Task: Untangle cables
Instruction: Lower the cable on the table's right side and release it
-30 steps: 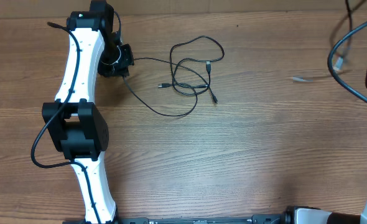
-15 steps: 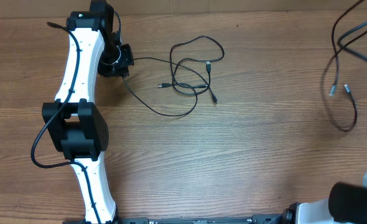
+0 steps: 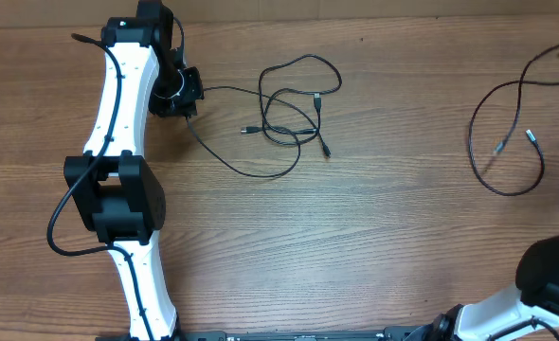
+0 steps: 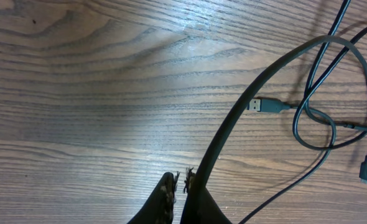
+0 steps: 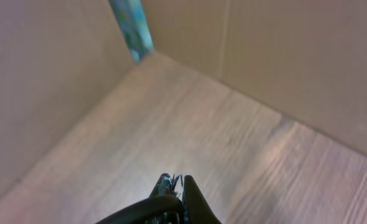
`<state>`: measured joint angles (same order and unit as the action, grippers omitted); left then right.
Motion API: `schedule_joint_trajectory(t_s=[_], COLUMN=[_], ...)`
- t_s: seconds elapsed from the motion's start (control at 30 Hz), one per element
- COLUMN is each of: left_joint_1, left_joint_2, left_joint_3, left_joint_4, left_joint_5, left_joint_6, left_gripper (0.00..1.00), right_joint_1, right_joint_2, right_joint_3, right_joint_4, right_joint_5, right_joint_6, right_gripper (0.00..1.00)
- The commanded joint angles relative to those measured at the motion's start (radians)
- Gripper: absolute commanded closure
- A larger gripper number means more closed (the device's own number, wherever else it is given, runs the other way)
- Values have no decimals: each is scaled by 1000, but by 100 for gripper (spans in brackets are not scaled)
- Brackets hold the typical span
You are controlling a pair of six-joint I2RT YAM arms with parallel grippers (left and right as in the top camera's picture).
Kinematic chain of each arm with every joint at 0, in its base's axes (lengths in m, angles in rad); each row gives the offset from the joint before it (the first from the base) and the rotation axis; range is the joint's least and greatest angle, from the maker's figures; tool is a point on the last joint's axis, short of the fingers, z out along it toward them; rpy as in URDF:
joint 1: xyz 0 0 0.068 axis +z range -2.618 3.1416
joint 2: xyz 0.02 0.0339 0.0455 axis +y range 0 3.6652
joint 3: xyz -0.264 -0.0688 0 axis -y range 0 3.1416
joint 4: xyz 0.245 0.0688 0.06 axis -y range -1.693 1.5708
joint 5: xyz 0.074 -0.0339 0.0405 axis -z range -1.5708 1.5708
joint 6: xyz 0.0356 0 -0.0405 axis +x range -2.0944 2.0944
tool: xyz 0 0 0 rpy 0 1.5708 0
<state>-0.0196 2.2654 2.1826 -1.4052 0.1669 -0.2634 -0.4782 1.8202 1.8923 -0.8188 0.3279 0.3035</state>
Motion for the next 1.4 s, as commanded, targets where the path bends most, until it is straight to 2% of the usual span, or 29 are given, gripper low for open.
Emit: schedule_joint_trajectory(t_s=[0.0,0.67,0.97,1.07,1.37], left_joint_1=[-8,-16,-24,-29,-69], left_joint_2=[-10,-10,-10,-10,-10], left_joint_3=[-1,-1,-1,-1,-1], left_joint_4=[1,2,3,6,31], left_joint_5=[-9,-9,-9,-9,-9], left_joint_6=[-14,-14,-14,-14,-14], left_gripper=[91,89,88,88,89], right_joint_1=[-23,-50,-53,-53,-40], right_joint_2=[32,203,270,271,272], right_joint_3=[2,-31,-35,-35,-35], right_joint_4=[-11,-209,-236,-238,-283], right_joint_5=[-16,-15,-39,-119,-438], right_joint_6=[19,49,49,49,40], right_gripper=[96,90,89,83,51])
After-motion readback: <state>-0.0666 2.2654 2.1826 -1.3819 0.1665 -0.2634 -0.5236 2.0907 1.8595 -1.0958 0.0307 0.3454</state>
